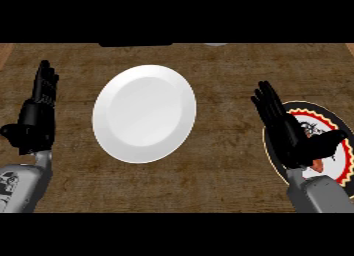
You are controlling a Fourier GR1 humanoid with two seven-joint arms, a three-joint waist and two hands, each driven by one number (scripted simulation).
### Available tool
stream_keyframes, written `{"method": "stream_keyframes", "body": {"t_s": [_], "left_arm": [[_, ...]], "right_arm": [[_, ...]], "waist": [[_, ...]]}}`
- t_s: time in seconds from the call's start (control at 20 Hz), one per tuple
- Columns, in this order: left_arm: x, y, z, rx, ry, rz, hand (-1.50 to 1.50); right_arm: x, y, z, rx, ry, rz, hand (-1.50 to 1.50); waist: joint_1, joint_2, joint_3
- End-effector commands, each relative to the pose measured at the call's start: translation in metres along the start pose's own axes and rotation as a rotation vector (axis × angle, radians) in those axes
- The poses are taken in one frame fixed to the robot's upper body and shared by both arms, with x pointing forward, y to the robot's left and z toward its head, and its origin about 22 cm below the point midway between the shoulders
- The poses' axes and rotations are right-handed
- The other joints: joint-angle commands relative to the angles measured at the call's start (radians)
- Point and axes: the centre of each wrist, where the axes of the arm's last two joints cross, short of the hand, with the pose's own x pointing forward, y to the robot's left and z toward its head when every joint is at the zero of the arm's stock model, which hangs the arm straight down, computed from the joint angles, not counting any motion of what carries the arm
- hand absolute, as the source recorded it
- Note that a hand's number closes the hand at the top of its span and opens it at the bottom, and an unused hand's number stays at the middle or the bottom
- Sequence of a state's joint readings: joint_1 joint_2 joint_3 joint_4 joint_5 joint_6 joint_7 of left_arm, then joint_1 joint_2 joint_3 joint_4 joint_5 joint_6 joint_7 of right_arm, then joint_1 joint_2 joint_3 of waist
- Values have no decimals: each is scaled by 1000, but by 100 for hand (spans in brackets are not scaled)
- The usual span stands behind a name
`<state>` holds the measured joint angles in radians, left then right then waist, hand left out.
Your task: Pick the sweet potato from the plate and place it in the plate
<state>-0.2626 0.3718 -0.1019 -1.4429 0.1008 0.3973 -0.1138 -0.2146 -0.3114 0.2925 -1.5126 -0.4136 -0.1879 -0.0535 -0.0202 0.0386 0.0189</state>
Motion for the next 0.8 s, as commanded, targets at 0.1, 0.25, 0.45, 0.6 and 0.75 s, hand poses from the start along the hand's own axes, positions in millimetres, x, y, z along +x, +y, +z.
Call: {"method": "stream_keyframes", "body": {"t_s": [0.1, 0.25, 0.45, 0.6, 0.75], "left_arm": [[-21, -4, 18, -127, 133, 13, 0], [-56, 9, 60, -225, 238, 38, 0], [-66, 15, 75, -249, 301, 86, 0], [-74, 12, 67, -246, 295, 78, 0], [-67, 18, 59, -239, 278, 78, 0]], "right_arm": [[7, -9, -24, 96, 106, -19, 150], [40, -33, -34, 191, 195, 14, 150], [0, -58, -8, -187, -26, 340, -150], [-39, -53, 28, -118, -119, 338, -150], [-31, -66, 45, -110, -146, 379, -150]], "waist": [[28, -36, -19], [40, -36, -20], [27, -37, -19], [12, -37, -18], [14, -39, -19]]}}
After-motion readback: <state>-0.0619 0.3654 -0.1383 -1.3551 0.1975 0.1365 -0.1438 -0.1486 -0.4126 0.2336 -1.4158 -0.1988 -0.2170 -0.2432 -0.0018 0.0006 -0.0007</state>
